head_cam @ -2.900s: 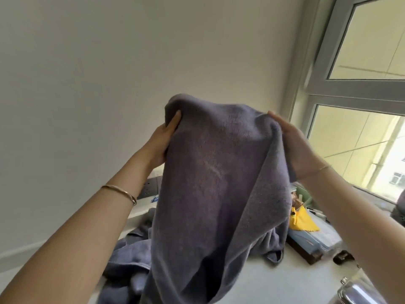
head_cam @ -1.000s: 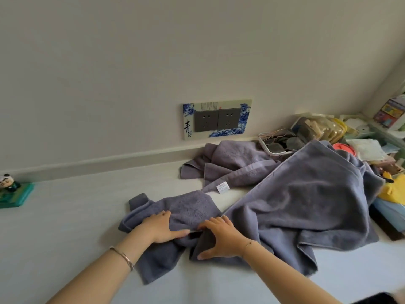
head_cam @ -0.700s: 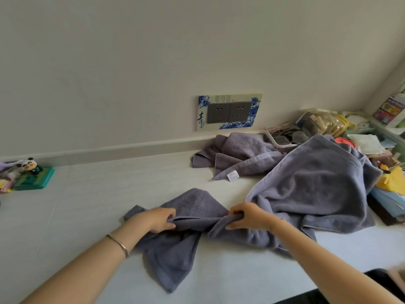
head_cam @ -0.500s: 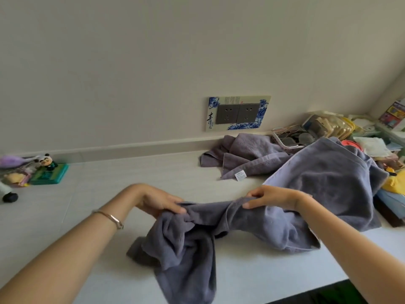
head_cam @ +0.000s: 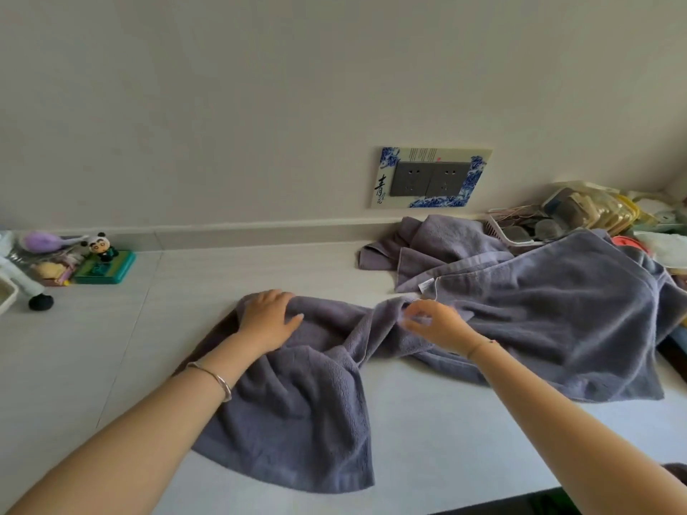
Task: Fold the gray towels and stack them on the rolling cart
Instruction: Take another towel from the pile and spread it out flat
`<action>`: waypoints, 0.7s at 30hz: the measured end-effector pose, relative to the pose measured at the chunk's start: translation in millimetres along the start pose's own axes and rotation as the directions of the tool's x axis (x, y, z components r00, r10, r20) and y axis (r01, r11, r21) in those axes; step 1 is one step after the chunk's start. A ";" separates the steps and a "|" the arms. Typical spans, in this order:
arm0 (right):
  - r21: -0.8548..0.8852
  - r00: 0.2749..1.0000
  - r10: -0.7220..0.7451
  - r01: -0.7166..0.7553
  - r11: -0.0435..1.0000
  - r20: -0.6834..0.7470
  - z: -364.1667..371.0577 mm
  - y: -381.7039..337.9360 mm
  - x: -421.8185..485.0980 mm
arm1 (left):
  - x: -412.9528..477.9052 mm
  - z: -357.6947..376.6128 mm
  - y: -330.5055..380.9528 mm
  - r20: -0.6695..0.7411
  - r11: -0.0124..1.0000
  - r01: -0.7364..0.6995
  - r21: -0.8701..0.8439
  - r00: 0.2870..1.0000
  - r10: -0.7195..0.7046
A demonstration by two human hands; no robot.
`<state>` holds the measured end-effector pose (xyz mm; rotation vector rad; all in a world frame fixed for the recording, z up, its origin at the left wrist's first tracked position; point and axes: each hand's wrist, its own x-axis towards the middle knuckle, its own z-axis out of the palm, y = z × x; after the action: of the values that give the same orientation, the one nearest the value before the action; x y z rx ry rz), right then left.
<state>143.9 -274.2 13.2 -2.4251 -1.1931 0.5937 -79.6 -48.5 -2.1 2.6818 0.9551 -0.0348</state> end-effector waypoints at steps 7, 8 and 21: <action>-0.056 0.992 -0.116 0.113 0.992 -0.044 45.3 -26.7 -7.5 | -33.1 42.7 51.6 0.230 0.984 -0.150 -0.096 0.959 0.168; -0.080 0.992 -0.122 0.119 0.990 -0.030 47.8 -28.6 -9.4 | -36.2 43.7 53.7 0.210 0.982 -0.159 -0.097 0.962 0.177; -0.560 0.920 -0.322 0.392 0.730 0.223 56.0 -40.3 -55.7 | -67.7 10.6 20.6 0.335 0.925 -0.364 -0.110 0.862 0.379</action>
<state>57.7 -288.2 -2.5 -2.5325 -2.1034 0.2491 -118.8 -108.3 1.4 2.6441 0.3172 -0.3926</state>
